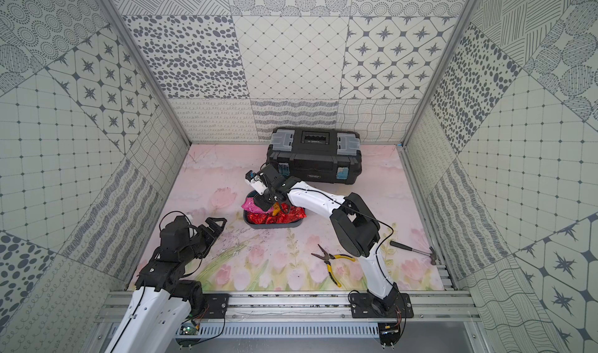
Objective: Take the tea bags out of the storage box
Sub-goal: Pick up the tea bag from the storage box, then place the tea bag at the center of the board.
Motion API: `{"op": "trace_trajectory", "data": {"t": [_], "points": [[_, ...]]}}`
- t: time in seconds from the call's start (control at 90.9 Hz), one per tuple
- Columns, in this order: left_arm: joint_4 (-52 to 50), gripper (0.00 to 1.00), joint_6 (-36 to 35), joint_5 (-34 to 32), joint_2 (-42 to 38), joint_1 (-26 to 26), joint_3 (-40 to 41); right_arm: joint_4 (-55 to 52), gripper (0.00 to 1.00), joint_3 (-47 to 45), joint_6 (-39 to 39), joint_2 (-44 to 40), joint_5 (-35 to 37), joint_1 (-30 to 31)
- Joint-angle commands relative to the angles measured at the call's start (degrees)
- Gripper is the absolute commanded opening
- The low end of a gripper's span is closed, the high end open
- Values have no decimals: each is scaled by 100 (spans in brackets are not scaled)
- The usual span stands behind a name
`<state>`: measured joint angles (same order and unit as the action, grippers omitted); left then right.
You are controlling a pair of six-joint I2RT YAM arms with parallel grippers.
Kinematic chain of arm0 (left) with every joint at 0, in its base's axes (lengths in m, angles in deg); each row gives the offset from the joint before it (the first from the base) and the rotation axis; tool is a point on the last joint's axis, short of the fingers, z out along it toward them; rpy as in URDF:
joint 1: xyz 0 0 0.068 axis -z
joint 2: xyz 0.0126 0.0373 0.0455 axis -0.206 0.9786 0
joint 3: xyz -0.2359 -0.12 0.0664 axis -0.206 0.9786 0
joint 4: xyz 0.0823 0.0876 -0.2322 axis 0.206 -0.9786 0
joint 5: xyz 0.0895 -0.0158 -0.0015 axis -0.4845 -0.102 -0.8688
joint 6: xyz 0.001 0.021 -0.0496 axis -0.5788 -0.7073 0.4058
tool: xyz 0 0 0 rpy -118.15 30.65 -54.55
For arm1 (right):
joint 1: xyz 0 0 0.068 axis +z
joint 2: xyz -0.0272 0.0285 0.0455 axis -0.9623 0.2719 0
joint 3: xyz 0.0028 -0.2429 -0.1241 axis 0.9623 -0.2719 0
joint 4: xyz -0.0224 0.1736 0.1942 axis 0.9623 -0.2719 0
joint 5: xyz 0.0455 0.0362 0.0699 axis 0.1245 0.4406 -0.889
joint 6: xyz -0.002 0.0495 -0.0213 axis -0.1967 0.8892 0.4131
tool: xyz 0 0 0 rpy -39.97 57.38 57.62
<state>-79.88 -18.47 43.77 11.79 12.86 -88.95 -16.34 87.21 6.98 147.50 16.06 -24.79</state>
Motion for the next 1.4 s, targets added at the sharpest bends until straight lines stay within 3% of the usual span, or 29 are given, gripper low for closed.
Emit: {"op": "trace_trajectory", "data": {"t": [0.0,0.121,0.231,0.583,0.759,1.023,1.189,1.387], "points": [[-160,98,122,145,-63,-27,8,44,29,156,79,119,-146,8],[-141,97,173,225,-63,-24,-21,84,11,87,125,19,-283,12],[-51,97,217,417,-66,-27,-73,330,0,-101,300,-213,-476,15],[-15,97,671,898,-174,-23,-288,1409,0,-1212,1260,-1457,-183,192],[-580,94,845,629,-436,-23,-383,2078,0,-2384,2275,-2289,817,711],[-1104,86,910,487,-640,-24,-370,2258,0,-3576,3995,-2775,3192,2385],[-1507,85,996,301,-635,-25,-392,2001,0,-3490,5157,-2355,4105,3047],[-1661,82,1124,207,-729,-24,-309,1333,0,-2962,6361,-1567,4388,3270]]}}
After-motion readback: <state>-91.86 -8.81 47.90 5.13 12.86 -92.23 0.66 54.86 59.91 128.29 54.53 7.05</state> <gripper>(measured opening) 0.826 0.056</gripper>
